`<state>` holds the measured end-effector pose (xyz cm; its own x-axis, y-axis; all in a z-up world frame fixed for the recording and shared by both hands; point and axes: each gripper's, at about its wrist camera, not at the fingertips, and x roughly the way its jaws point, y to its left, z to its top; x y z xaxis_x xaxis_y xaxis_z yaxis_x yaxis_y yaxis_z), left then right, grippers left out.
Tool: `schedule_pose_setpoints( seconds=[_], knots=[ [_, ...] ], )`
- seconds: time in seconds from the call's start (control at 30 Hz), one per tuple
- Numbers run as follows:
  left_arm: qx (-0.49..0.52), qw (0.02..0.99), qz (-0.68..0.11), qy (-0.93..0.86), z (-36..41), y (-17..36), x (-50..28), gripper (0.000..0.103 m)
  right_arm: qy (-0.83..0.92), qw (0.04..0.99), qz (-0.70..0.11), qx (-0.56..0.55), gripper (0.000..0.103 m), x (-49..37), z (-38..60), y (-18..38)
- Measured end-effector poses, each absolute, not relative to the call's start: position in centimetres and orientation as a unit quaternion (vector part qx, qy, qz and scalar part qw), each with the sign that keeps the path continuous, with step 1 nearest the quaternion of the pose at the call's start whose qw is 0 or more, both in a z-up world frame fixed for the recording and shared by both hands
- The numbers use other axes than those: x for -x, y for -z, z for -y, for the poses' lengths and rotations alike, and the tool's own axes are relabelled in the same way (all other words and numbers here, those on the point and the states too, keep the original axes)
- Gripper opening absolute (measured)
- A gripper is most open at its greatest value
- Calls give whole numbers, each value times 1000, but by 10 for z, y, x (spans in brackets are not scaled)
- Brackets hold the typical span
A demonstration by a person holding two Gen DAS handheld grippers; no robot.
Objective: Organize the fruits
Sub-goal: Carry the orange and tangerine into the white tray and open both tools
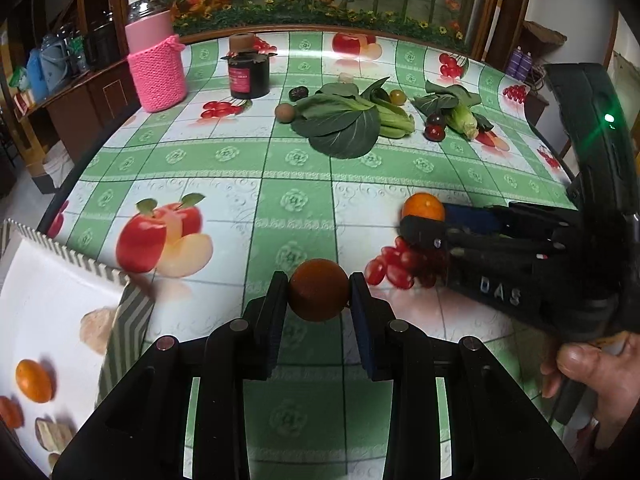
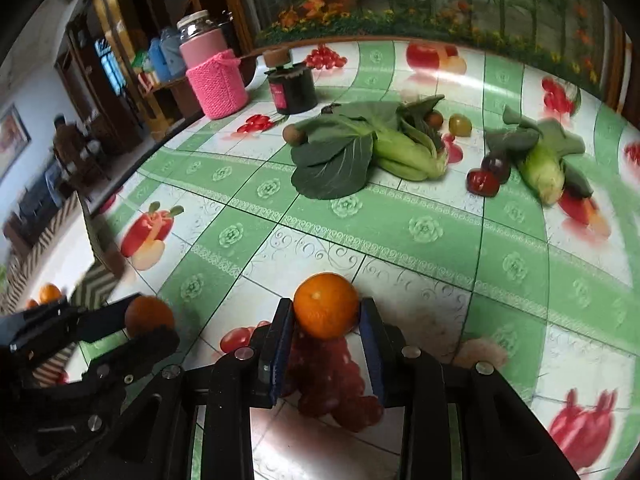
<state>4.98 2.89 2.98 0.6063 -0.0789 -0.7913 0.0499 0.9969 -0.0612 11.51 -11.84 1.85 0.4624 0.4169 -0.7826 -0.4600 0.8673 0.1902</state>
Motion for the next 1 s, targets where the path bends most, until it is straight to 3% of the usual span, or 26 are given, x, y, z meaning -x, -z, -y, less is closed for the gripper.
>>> schedule_pose_setpoints(
  seconds=[1.0],
  knots=[
    [13,923,-384,-13,-67,-58,63,30,-301,871,-389,-9,31,46,98,-58]
  ],
)
